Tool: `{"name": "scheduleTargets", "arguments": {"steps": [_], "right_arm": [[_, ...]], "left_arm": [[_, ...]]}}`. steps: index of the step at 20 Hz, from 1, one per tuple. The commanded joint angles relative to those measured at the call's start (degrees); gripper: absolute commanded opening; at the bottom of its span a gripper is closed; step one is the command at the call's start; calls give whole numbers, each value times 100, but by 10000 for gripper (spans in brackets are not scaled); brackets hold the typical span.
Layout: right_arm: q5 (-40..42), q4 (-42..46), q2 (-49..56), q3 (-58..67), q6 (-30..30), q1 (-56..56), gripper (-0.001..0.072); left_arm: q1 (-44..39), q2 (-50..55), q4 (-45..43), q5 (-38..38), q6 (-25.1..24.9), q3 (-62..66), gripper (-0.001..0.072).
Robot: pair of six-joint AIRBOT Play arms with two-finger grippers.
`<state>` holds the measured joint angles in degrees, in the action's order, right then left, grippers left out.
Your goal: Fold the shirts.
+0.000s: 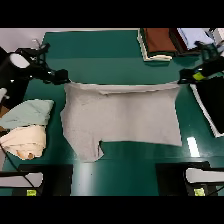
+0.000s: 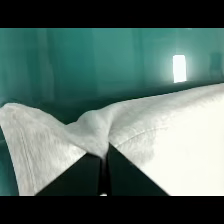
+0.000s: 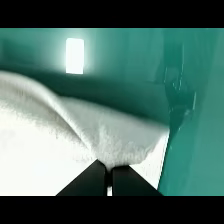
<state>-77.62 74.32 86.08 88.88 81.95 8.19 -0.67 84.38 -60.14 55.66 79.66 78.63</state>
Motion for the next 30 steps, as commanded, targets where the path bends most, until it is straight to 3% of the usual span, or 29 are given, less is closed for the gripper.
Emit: {"name": "scheduleTargets", "arguments": {"steps": [1, 4, 8, 16, 17, 18, 19, 23, 30], "right_arm": [[278, 66, 925, 848, 57, -205, 14], [44, 90, 1003, 1331, 44, -184, 14], [15, 90, 466, 568, -111, -109, 14], [734, 68, -341, -1572, -140, -114, 16], [780, 61, -402, -1668, -136, -114, 38], [791, 63, -448, -1681, -136, -114, 280], [769, 63, -514, -1655, -79, -87, 439], [352, -345, -1237, -1620, -46, 144, 440], [487, -433, -2562, -2653, -105, 181, 439]], "left_arm": [[101, 522, -50, -442, -61, 448, 19], [334, 522, -81, 98, -66, 920, 20], [380, 538, -170, 1176, -66, 769, 20], [-111, 538, -363, 1172, -133, -557, 38], [-111, 531, -426, 1154, -46, -560, 327], [-85, 514, -424, 1161, 140, -540, 580], [-37, 474, -422, 1311, 258, -507, 547], [35, -435, -955, 1692, 337, -1023, 549], [35, -2796, -1097, 1471, 870, -4240, 550]]}}
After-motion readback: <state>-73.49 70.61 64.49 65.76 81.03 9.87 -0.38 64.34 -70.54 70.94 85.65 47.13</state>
